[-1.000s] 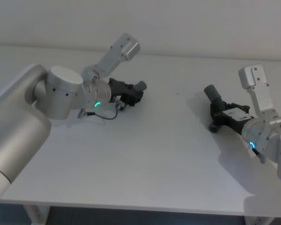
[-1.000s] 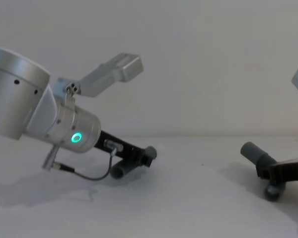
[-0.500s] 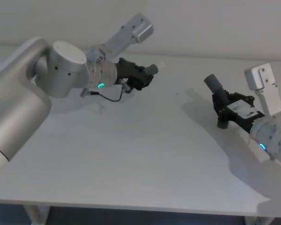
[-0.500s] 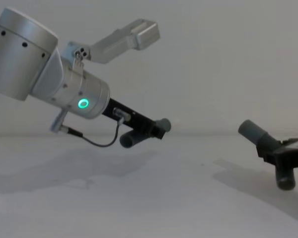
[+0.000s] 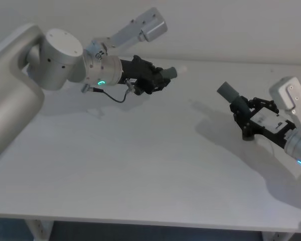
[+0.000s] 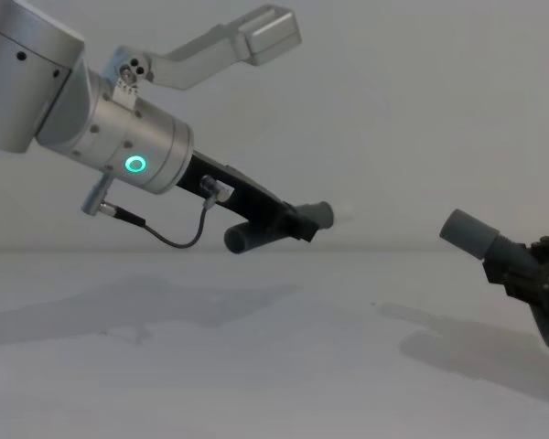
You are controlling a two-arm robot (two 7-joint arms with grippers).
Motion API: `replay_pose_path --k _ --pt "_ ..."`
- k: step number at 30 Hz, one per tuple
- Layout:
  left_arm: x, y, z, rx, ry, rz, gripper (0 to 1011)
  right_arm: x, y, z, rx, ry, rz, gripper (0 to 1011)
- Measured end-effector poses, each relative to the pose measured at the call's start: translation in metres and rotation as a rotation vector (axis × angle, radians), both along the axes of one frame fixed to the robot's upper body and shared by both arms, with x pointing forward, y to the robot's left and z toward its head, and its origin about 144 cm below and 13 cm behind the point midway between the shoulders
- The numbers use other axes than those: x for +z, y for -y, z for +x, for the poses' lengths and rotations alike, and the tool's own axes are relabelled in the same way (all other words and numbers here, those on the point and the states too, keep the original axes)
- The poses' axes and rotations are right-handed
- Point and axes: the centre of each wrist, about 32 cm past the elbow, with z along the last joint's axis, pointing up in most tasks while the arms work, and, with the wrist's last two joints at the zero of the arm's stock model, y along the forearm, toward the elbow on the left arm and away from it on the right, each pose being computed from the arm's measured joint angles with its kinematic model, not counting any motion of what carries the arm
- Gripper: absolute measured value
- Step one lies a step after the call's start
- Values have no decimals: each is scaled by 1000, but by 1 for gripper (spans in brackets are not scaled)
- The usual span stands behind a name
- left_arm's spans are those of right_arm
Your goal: Use both hands to pick up one end of the pipe from the table, align the ends, and insert them.
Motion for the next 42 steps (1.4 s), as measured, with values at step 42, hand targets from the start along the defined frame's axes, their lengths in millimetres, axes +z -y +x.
replay_pose_path --k 42 --pt "9 -12 33 -487 -8 9 354 11 57 -7 324 156 -215 281"
